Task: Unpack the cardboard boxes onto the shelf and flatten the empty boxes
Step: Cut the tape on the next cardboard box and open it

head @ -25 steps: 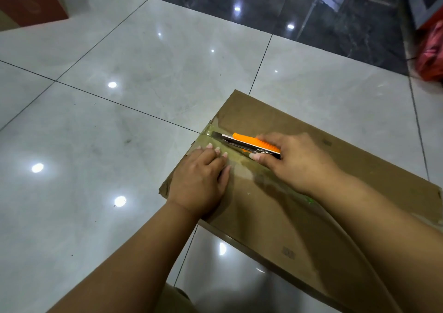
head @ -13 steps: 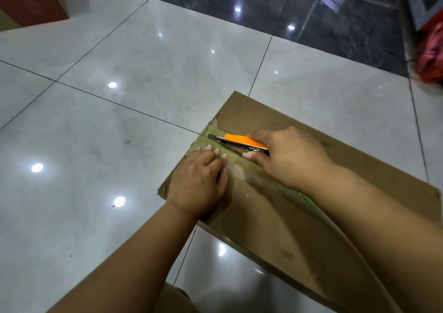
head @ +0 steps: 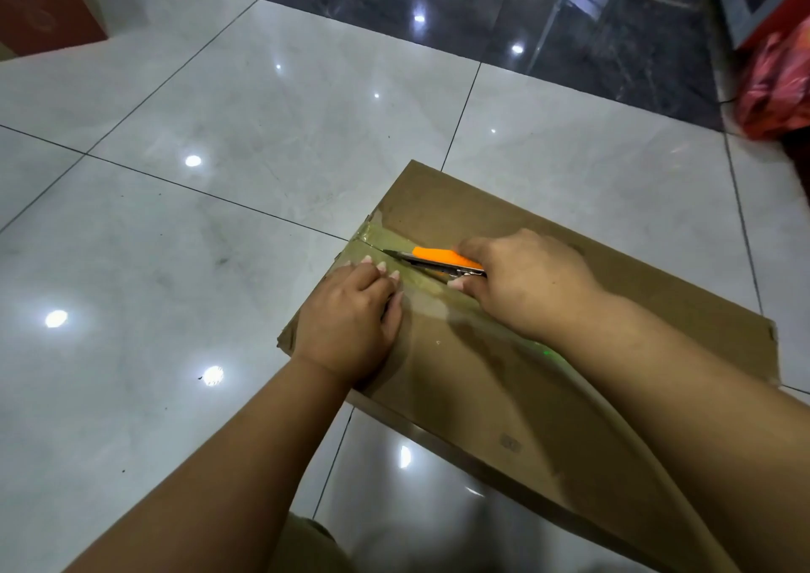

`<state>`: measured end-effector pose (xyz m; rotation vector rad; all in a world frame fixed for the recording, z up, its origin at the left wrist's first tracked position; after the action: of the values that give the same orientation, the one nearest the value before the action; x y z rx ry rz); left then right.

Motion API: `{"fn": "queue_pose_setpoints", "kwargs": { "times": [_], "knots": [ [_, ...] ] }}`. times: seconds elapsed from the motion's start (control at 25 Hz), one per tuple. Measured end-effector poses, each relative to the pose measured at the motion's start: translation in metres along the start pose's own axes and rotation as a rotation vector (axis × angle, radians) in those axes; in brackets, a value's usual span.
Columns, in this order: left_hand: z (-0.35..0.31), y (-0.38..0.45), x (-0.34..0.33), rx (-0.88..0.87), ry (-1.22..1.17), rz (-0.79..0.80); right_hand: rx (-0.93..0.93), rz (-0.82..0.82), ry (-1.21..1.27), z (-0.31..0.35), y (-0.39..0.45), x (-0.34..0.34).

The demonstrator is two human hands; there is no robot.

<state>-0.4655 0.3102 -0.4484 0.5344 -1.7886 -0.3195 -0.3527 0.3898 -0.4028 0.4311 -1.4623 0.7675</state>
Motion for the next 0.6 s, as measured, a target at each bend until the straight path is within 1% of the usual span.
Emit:
{"fn": "queue_pose_setpoints", "kwargs": {
  "times": [0.2, 0.32, 0.4, 0.6],
  "knots": [
    [0.001, 0.000, -0.005, 0.009, 0.049, 0.057, -0.034, 0.022, -0.024, -0.017, -0.019, -0.003],
    [-0.002, 0.003, -0.016, 0.058, 0.066, 0.176, -0.071, 0.042, -0.033, -0.030, -0.036, -0.003],
    [-0.005, 0.007, -0.019, 0.081, 0.088, 0.220, -0.092, 0.046, -0.033, -0.036, -0.047, -0.004],
    [-0.038, 0.003, -0.019, -0.008, 0.098, 0.246, -0.150, 0.073, -0.037, -0.051, -0.070, -0.007]
  ]
}}
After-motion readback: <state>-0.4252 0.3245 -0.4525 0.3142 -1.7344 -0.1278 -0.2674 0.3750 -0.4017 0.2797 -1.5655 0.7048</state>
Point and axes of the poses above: each hand's wrist, its own y-axis towards the middle knuckle, its own x-axis out of the back of the hand, z = x × y, the point moved 9 cm from there along y, towards the middle knuckle, and after that the axes turned 7 degrees about x, right-handed, at the moved point
